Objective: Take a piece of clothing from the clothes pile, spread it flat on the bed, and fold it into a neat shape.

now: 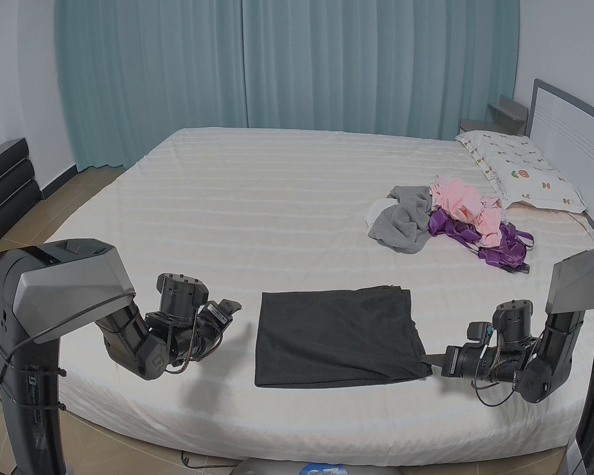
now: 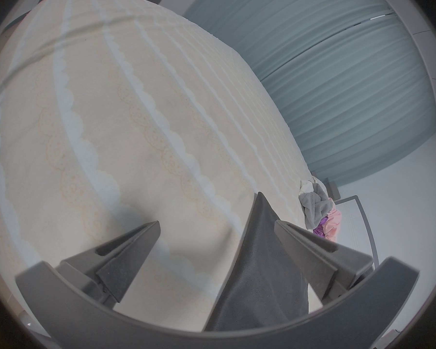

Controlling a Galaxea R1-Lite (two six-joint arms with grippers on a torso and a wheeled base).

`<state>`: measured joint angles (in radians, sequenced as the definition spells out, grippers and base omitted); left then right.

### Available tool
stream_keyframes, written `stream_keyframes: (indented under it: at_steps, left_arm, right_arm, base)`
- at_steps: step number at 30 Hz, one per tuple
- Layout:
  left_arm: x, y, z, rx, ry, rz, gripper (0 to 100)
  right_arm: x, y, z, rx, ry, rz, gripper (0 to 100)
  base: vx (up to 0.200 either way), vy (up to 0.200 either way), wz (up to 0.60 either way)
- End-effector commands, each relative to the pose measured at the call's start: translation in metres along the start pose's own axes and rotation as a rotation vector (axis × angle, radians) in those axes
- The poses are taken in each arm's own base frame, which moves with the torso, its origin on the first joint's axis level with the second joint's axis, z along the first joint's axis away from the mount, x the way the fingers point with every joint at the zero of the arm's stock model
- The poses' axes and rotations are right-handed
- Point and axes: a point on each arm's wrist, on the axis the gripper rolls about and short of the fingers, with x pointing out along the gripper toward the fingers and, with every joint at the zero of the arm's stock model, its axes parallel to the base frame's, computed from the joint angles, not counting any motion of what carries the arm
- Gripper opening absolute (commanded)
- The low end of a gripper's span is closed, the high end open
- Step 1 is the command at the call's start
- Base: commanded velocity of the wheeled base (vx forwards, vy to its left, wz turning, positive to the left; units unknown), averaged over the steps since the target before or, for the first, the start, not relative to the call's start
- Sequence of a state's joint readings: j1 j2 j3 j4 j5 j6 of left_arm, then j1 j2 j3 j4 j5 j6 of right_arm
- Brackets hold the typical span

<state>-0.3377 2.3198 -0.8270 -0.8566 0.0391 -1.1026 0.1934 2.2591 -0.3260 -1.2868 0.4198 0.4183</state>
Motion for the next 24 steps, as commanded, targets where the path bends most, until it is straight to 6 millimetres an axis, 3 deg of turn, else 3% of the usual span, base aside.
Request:
stream_keyframes:
  at_steps: [1,4,5,13,18,24]
  left_arm:
    - [0.0,0.0,0.0,0.0,-0.001,0.001,100]
    - [0.0,0.0,0.0,0.0,-0.001,0.003,100]
    - [0.0,0.001,0.0,0.0,0.001,0.004,100]
    - [0.0,0.001,0.0,0.0,0.001,0.005,100]
    - [0.0,0.001,0.0,0.0,0.001,0.005,100]
    - [-0.001,0.002,-0.001,0.003,0.002,0.006,100]
  right_arm:
    - [0.0,-0.001,-0.002,0.005,0.006,-0.005,0]
    - [0.0,-0.002,-0.001,0.007,0.008,-0.009,0]
    - [-0.001,-0.003,-0.001,0.009,0.007,-0.011,100]
    - [0.004,-0.004,0.015,-0.027,-0.053,0.002,100]
    - [0.03,-0.003,0.032,0.003,-0.104,0.031,100]
    - [0.077,-0.003,0.065,0.109,-0.155,-0.023,100]
  base:
    - [0.0,0.0,0.0]
    - [0.0,0.0,0.0]
    - [0.0,0.0,0.0]
    - [0.0,0.0,0.0]
    - [0.0,0.0,0.0]
    - [0.0,0.0,0.0]
